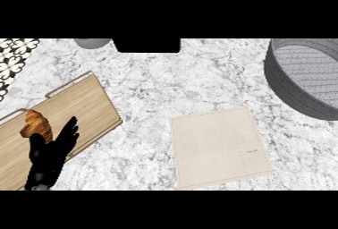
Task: Pick the cupcake from the placemat and place it in the basket
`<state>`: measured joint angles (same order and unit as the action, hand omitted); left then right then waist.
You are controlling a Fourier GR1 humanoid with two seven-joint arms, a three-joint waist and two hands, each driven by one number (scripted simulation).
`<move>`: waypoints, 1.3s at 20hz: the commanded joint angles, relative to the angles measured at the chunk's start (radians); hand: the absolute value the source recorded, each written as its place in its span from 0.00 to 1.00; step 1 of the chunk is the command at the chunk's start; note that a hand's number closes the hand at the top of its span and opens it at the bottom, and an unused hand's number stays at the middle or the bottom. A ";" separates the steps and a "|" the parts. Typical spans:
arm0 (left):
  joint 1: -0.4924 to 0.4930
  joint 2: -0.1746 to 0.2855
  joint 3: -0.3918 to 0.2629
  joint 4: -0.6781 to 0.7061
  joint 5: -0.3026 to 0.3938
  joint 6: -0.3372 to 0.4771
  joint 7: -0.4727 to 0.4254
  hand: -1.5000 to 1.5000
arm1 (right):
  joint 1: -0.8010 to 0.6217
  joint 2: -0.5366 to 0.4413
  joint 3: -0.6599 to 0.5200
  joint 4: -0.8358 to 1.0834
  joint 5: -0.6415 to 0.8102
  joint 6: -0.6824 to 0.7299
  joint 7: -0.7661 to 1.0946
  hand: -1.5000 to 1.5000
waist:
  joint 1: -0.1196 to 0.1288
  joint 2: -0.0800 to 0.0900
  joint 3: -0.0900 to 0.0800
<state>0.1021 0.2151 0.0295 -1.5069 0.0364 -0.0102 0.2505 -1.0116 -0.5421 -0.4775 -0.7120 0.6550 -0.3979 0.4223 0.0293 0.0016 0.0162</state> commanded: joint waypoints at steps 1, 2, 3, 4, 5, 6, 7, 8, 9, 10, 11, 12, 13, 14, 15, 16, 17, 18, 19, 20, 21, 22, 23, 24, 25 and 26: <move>0.030 -0.043 -0.032 0.109 -0.012 -0.006 -0.006 0.50 | 0.044 -0.021 -0.048 0.051 -0.062 -0.007 -0.119 1.00 | -0.013 0.009 -0.015; -0.010 -0.008 0.001 0.084 0.027 -0.033 0.063 0.50 | 0.000 -0.057 -0.062 0.083 -0.072 0.022 -0.095 1.00 | -0.010 0.009 -0.015; 0.029 -0.042 -0.032 0.045 -0.011 0.009 0.061 0.50 | 0.039 -0.035 -0.067 0.102 -0.079 -0.013 -0.165 1.00 | -0.003 0.010 -0.014; 0.040 -0.029 -0.019 0.066 0.006 -0.021 0.031 0.50 | 0.036 -0.038 -0.080 0.120 -0.089 -0.027 -0.178 1.00 | -0.001 0.011 -0.015; -0.008 -0.058 -0.043 0.068 -0.009 0.005 0.068 0.50 | 0.049 -0.033 -0.092 0.138 -0.106 -0.022 -0.208 1.00 | -0.005 0.013 -0.014; 0.058 -0.012 -0.002 0.039 0.017 -0.034 0.037 0.50 | 0.047 -0.026 -0.067 0.126 -0.088 -0.025 -0.181 1.00 | -0.006 0.005 -0.015; 0.037 -0.031 -0.030 0.021 0.003 -0.020 0.053 0.50 | 0.081 -0.066 -0.013 0.195 0.053 -0.130 -0.079 1.00 | 0.015 0.020 -0.016; 0.025 -0.029 -0.020 0.059 0.005 -0.025 0.037 0.50 | 0.086 -0.116 -0.041 0.207 0.034 -0.117 -0.084 1.00 | 0.001 0.018 -0.016; 0.032 -0.018 -0.013 0.045 0.018 -0.042 0.042 0.50 | 0.091 -0.105 -0.027 0.222 0.050 -0.138 -0.092 1.00 | 0.004 0.015 -0.016; 0.038 -0.049 -0.041 0.032 -0.018 -0.006 0.033 0.50 | 0.103 -0.105 0.003 0.240 0.067 -0.093 -0.107 1.00 | 0.000 0.012 -0.015; 0.067 -0.046 -0.036 0.035 -0.021 -0.004 0.031 0.50 | 0.085 -0.141 -0.003 0.248 0.051 -0.039 -0.114 1.00 | -0.001 0.009 -0.015; 0.004 -0.050 -0.023 0.064 -0.003 -0.008 0.046 0.50 | 0.064 -0.151 0.010 0.280 0.068 -0.034 -0.133 1.00 | 0.005 0.016 -0.015; 0.026 -0.050 -0.037 0.056 -0.009 -0.017 0.047 0.50 | 0.073 -0.111 0.035 0.286 0.090 -0.058 -0.134 0.00 | 0.008 0.015 -0.015; 0.022 -0.061 -0.040 0.088 -0.037 0.003 0.008 0.50 | 0.083 -0.143 0.024 0.277 0.073 -0.033 -0.170 0.00 | -0.006 0.011 -0.016; 0.022 -0.035 -0.005 0.068 -0.008 -0.010 0.042 0.50 | 0.092 -0.143 0.028 0.274 0.077 -0.045 -0.177 0.00 | -0.007 0.008 -0.015; 0.064 -0.034 -0.011 0.052 0.016 -0.048 0.019 0.50 | 0.077 -0.158 0.020 0.291 0.077 -0.057 -0.179 0.00 | 0.004 0.010 -0.015; 0.027 -0.024 0.001 0.071 -0.003 -0.030 0.026 0.50 | 0.063 -0.200 -0.001 0.295 0.051 -0.022 -0.213 0.00 | -0.002 0.011 -0.015; 0.091 -0.054 -0.046 0.026 -0.034 -0.017 0.008 0.50 | 0.088 -0.167 0.005 0.304 0.060 -0.069 -0.225 0.00 | 0.004 0.009 -0.014; 0.006 -0.034 0.005 0.089 0.005 -0.027 0.044 0.50 | 0.071 -0.201 -0.015 0.291 0.034 -0.034 -0.242 0.00 | -0.009 0.010 -0.015; -0.007 -0.015 0.013 0.086 0.014 -0.046 0.056 0.50 | 0.052 -0.182 -0.006 0.315 0.047 -0.065 -0.237 0.00 | 0.000 0.012 -0.015; -0.019 -0.011 0.035 0.106 0.024 -0.043 0.062 0.50 | 0.063 -0.184 0.000 0.265 0.038 -0.035 -0.212 0.00 | -0.022 0.003 -0.016; 0.034 -0.012 0.005 0.042 0.008 -0.051 0.061 0.50 | 0.084 -0.210 -0.040 0.285 0.005 -0.055 -0.271 0.00 | -0.011 0.005 -0.015; 0.016 -0.051 -0.013 0.094 -0.018 -0.021 0.028 0.50 | 0.064 -0.208 -0.040 0.281 0.001 -0.055 -0.264 0.00 | -0.014 0.007 -0.015; 0.024 -0.056 -0.015 0.110 -0.033 -0.015 -0.011 0.50 | 0.077 -0.213 -0.073 0.295 -0.024 -0.089 -0.298 0.00 | -0.009 0.011 -0.015; 0.045 -0.069 -0.035 0.049 -0.033 -0.006 0.052 0.50 | 0.063 -0.198 -0.062 0.269 -0.023 -0.077 -0.247 0.00 | -0.017 0.002 -0.015; 0.009 -0.045 -0.004 0.095 -0.028 -0.011 0.049 0.50 | 0.076 -0.230 -0.095 0.273 -0.050 -0.084 -0.280 0.00 | -0.021 0.006 -0.015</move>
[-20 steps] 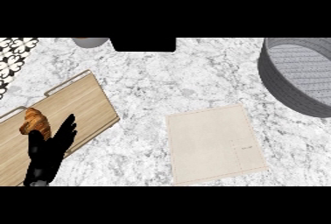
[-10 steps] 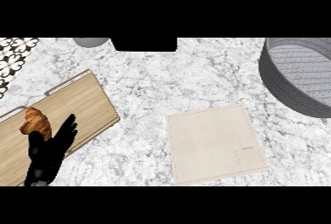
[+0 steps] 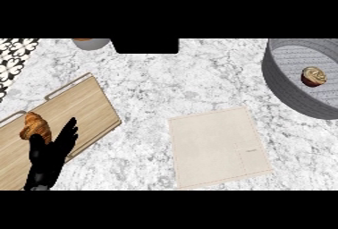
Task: Pick the cupcake from the placemat and place it in the basket
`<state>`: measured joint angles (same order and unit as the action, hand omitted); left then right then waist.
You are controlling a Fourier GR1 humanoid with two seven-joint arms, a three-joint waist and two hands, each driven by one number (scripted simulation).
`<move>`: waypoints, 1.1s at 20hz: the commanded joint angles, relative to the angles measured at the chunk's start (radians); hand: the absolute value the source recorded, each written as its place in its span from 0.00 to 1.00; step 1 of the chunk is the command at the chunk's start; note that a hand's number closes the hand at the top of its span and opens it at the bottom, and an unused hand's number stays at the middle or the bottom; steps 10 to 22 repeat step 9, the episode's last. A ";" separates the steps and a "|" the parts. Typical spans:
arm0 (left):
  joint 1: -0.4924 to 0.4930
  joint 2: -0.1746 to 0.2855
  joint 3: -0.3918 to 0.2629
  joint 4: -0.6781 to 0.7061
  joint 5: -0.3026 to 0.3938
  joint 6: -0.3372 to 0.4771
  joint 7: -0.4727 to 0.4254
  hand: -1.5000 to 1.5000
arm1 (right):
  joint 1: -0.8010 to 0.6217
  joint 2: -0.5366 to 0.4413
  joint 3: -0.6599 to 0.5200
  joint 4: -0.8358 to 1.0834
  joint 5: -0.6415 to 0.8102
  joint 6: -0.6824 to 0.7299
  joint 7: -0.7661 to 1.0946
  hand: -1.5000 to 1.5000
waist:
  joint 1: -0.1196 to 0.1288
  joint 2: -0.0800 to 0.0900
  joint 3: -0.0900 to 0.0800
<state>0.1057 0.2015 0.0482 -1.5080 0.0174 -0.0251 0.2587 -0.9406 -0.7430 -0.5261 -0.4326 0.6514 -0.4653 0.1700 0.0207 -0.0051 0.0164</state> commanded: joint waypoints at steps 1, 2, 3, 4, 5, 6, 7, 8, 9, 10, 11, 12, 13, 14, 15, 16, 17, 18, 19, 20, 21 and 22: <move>0.047 -0.013 -0.008 0.069 0.027 -0.043 0.007 0.50 | 0.030 -0.031 -0.064 -0.002 -0.066 -0.020 -0.051 0.00 | -0.007 0.011 -0.015; 0.018 -0.052 -0.031 0.093 -0.012 0.011 0.025 0.50 | -0.001 -0.041 -0.067 -0.023 -0.076 0.000 -0.016 0.00 | -0.018 0.009 -0.016; 0.005 -0.049 -0.034 0.064 -0.015 0.017 0.065 0.50 | 0.011 -0.043 -0.084 -0.026 -0.093 -0.004 0.008 0.00 | -0.023 0.007 -0.016; 0.062 -0.027 -0.003 0.062 0.007 -0.008 0.022 0.50 | 0.025 -0.058 -0.061 -0.048 -0.070 0.000 0.037 0.00 | -0.023 0.003 -0.017; 0.055 -0.037 -0.011 0.070 0.001 -0.005 0.016 0.50 | 0.045 -0.071 -0.085 -0.043 -0.090 -0.018 0.002 0.00 | -0.020 0.006 -0.016; 0.052 -0.043 -0.032 0.006 -0.013 0.011 0.068 0.50 | 0.084 -0.090 -0.126 -0.025 -0.125 -0.020 -0.019 0.00 | -0.020 0.007 -0.015; 0.049 -0.014 0.013 0.042 0.029 -0.025 0.056 0.50 | 0.108 -0.112 -0.119 -0.038 -0.120 0.008 -0.009 0.00 | -0.028 0.005 -0.016; 0.025 -0.024 0.011 0.095 0.007 -0.010 0.015 0.50 | 0.107 -0.159 -0.119 -0.054 -0.127 0.066 0.003 0.00 | -0.039 0.003 -0.017; 0.012 -0.029 0.006 0.090 -0.007 0.007 0.045 0.50 | 0.166 -0.112 -0.136 -0.079 -0.155 0.048 -0.026 0.00 | -0.047 0.001 -0.017; 0.012 -0.029 0.006 0.090 -0.007 0.007 0.045 0.50 | 0.166 -0.112 -0.136 -0.079 -0.155 0.048 -0.026 0.00 | -0.047 0.001 -0.017; 0.012 -0.029 0.006 0.090 -0.007 0.007 0.045 0.50 | 0.166 -0.112 -0.136 -0.079 -0.155 0.048 -0.026 0.00 | -0.047 0.001 -0.017; 0.012 -0.029 0.006 0.090 -0.007 0.007 0.045 0.50 | 0.166 -0.112 -0.136 -0.079 -0.155 0.048 -0.026 0.00 | -0.047 0.001 -0.017; 0.012 -0.029 0.006 0.090 -0.007 0.007 0.045 0.50 | 0.166 -0.112 -0.136 -0.079 -0.155 0.048 -0.026 0.00 | -0.047 0.001 -0.017; 0.012 -0.029 0.006 0.090 -0.007 0.007 0.045 0.50 | 0.166 -0.112 -0.136 -0.079 -0.155 0.048 -0.026 0.00 | -0.047 0.001 -0.017; 0.012 -0.029 0.006 0.090 -0.007 0.007 0.045 0.50 | 0.166 -0.112 -0.136 -0.079 -0.155 0.048 -0.026 0.00 | -0.047 0.001 -0.017; 0.012 -0.029 0.006 0.090 -0.007 0.007 0.045 0.50 | 0.166 -0.112 -0.136 -0.079 -0.155 0.048 -0.026 0.00 | -0.047 0.001 -0.017; 0.012 -0.029 0.006 0.090 -0.007 0.007 0.045 0.50 | 0.166 -0.112 -0.136 -0.079 -0.155 0.048 -0.026 0.00 | -0.047 0.001 -0.017; 0.012 -0.029 0.006 0.090 -0.007 0.007 0.045 0.50 | 0.166 -0.112 -0.136 -0.079 -0.155 0.048 -0.026 0.00 | -0.047 0.001 -0.017; 0.012 -0.029 0.006 0.090 -0.007 0.007 0.045 0.50 | 0.166 -0.112 -0.136 -0.079 -0.155 0.048 -0.026 0.00 | -0.047 0.001 -0.017; 0.012 -0.029 0.006 0.090 -0.007 0.007 0.045 0.50 | 0.166 -0.112 -0.136 -0.079 -0.155 0.048 -0.026 0.00 | -0.047 0.001 -0.017; 0.012 -0.029 0.006 0.090 -0.007 0.007 0.045 0.50 | 0.166 -0.112 -0.136 -0.079 -0.155 0.048 -0.026 0.00 | -0.047 0.001 -0.017; 0.012 -0.029 0.006 0.090 -0.007 0.007 0.045 0.50 | 0.166 -0.112 -0.136 -0.079 -0.155 0.048 -0.026 0.00 | -0.047 0.001 -0.017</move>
